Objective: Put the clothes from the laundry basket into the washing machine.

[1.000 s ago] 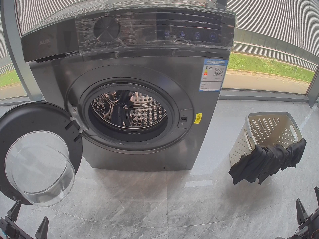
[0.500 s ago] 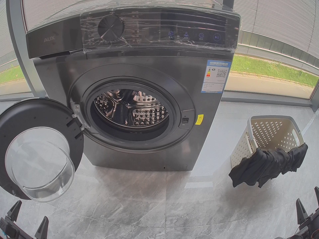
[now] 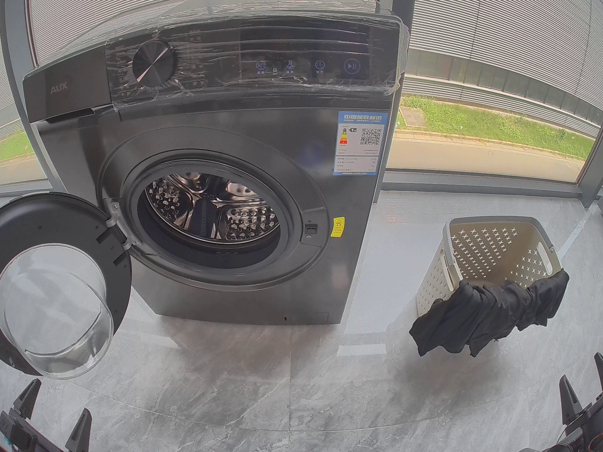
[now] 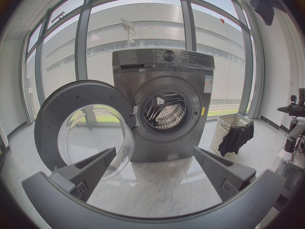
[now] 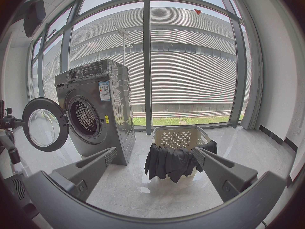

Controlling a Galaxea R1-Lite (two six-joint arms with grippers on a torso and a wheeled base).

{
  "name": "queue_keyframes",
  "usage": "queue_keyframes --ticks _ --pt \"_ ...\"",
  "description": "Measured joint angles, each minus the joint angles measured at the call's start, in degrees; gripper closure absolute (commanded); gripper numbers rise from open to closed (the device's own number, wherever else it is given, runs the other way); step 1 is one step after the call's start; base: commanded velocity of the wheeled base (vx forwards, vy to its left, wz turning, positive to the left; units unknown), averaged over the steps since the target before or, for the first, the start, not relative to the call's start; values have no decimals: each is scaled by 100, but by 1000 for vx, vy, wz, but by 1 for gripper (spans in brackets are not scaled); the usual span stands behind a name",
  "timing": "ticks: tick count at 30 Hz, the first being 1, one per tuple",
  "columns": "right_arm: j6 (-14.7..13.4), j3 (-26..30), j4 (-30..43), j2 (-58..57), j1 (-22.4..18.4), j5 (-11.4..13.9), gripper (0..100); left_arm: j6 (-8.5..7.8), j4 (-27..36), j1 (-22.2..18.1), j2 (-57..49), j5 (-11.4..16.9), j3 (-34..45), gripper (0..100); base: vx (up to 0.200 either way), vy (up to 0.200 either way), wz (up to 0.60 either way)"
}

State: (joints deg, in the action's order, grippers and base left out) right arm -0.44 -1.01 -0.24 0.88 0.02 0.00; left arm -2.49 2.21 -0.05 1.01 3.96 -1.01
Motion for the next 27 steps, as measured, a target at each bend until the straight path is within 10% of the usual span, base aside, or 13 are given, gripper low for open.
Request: queue_keyframes --ticks 27 --pt "0 0 2 5 7 0 0 -7 0 -5 0 0 0 0 0 -163 0"
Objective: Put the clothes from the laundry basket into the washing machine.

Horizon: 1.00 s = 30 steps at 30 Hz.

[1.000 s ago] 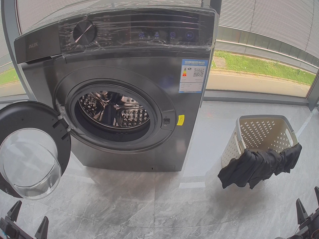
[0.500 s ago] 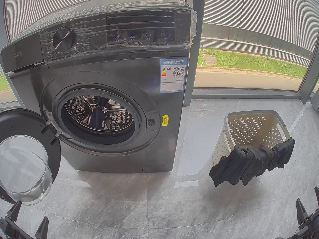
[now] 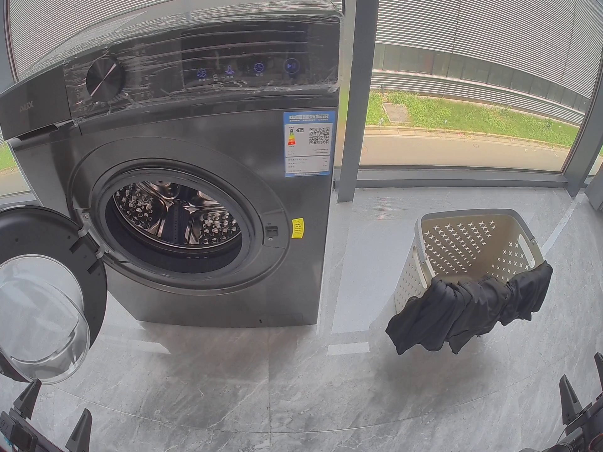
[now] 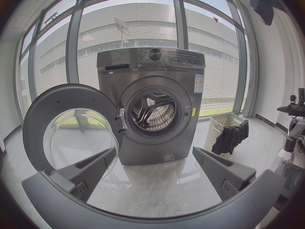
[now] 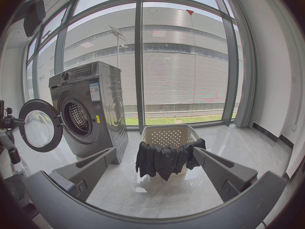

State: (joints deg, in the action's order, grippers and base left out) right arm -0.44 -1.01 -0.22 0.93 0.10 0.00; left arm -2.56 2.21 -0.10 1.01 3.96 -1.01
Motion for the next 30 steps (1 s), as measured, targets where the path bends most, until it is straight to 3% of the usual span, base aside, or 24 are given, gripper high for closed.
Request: queue_keyframes --ticks 30 --pt "0 0 -2 0 -2 0 0 0 0 2 0 0 0 0 0 -200 0"
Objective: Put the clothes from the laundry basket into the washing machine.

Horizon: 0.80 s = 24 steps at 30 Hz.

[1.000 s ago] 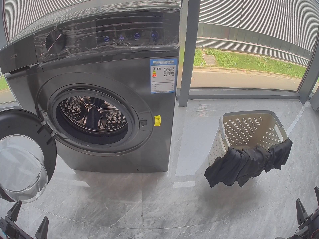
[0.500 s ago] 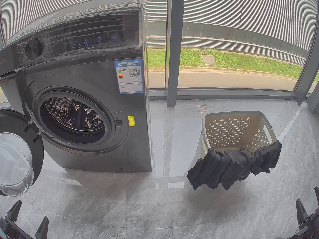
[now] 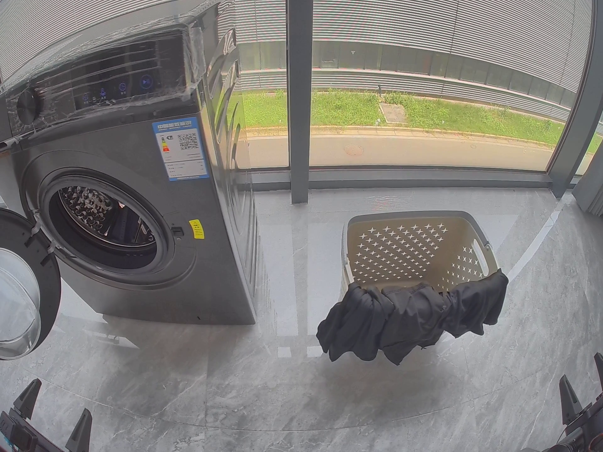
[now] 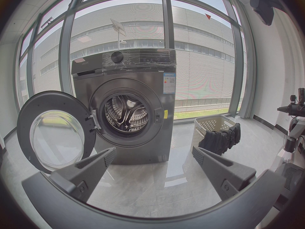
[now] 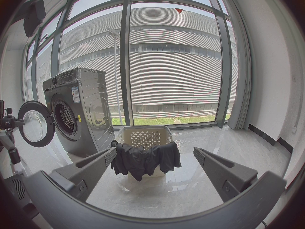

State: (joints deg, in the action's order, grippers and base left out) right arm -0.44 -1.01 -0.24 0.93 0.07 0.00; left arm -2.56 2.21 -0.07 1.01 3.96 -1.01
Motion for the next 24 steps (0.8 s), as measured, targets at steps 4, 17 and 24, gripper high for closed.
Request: queue_keyframes --ticks 4,17,24 --pt "0 0 0 0 0 0 0 0 0 2 0 0 0 0 0 -200 0" --pt "0 0 0 0 -5 0 0 0 0 2 0 0 0 0 0 -200 0" --pt "0 0 -2 0 2 2 0 0 0 7 0 0 0 0 0 -200 0"
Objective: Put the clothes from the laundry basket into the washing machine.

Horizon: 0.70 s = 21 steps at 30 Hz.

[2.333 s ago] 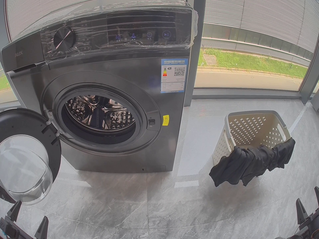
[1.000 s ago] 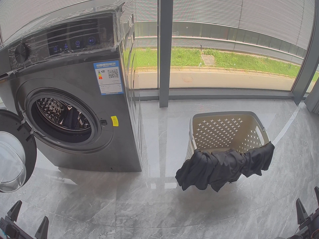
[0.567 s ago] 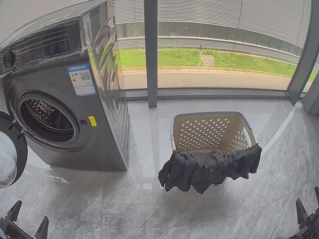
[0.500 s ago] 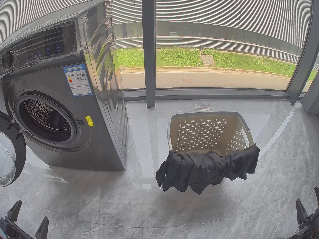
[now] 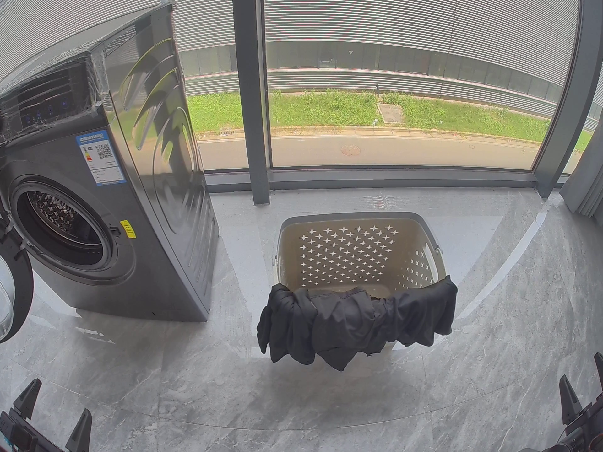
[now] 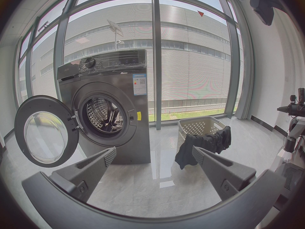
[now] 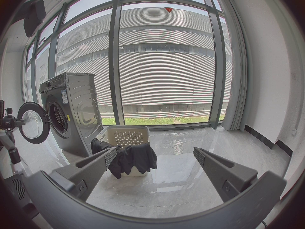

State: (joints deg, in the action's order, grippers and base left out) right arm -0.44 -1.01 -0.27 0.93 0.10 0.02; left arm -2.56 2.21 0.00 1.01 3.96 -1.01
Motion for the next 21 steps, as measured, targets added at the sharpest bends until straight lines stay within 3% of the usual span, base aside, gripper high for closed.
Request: queue_keyframes --ticks 2,17,21 --pt "0 0 2 0 -2 -2 0 0 -2 0 0 0 0 0 0 -200 0" --pt "0 0 5 0 -7 -5 0 0 0 -5 0 0 0 0 0 0 0" --pt "-5 0 2 0 -7 -2 0 7 -2 -2 0 0 0 0 200 0 0"
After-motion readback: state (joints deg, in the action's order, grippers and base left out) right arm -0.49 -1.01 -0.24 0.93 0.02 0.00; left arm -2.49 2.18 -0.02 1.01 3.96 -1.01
